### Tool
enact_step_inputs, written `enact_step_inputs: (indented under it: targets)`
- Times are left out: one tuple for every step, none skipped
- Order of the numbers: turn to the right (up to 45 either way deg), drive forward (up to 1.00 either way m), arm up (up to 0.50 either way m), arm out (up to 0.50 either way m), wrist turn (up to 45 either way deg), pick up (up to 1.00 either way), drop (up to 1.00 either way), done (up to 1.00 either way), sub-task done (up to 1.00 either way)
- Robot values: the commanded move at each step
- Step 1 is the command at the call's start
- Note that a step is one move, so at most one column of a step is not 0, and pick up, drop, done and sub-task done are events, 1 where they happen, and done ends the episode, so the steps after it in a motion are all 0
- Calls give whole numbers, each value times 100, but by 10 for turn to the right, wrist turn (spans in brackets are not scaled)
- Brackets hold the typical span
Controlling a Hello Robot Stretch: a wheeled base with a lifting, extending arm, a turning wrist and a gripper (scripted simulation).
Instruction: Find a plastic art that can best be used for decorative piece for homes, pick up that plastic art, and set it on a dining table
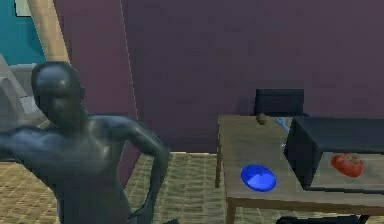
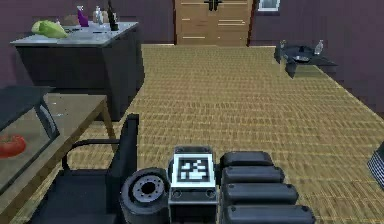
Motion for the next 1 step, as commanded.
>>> enact_step_inputs:
  targets:
    - [-30,0,0,0,0,0,0,0,0]
